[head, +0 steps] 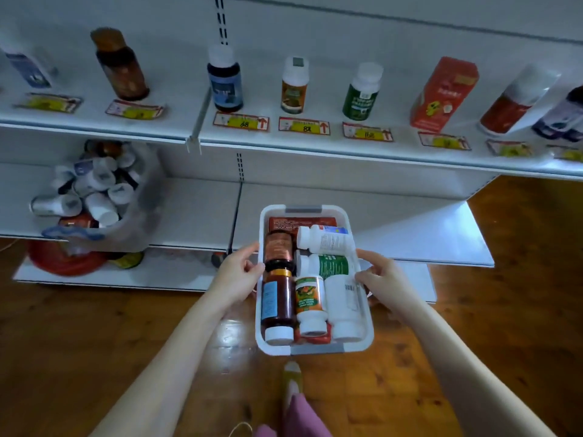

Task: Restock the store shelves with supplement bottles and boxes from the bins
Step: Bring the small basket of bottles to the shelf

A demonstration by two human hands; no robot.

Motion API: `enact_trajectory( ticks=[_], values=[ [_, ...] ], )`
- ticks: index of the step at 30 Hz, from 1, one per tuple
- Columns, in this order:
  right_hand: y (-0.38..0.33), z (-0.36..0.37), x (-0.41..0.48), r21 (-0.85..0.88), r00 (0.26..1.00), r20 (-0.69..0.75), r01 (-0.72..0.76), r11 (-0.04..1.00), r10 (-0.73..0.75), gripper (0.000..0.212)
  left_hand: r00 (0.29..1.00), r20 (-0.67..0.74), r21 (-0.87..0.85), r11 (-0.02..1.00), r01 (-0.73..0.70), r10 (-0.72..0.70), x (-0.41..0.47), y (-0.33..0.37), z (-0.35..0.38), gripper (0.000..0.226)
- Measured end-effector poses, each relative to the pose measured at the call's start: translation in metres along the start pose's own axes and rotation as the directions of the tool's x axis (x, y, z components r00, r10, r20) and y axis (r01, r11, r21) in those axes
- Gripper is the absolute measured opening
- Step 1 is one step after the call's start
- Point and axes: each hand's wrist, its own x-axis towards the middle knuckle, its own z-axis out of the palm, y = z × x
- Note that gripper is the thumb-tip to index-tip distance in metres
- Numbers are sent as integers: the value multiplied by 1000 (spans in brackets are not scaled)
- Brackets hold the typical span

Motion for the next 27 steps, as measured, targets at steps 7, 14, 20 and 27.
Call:
enact_trajectory(
  ticks=[7, 14, 20, 27],
  values=[
    [2, 24, 93, 13, 1000, 30, -3, 1000, 2, 48, 996, -40, -64, 995, 71, -74, 86, -24, 6, 49],
    [38, 67, 195, 89, 999, 41, -26, 996, 22, 45, 993, -7, -43, 992, 117, -117, 189, -79, 22, 46],
    [69, 92, 271, 59, 999, 12, -40, 997, 40, 50, 991, 9, -67, 989, 132, -132, 255, -111, 37, 45],
    [75, 100, 333, -41, 999, -44, -25, 999, 24, 48, 992, 6, -80, 989, 126, -126, 306, -122, 44, 44]
  ],
)
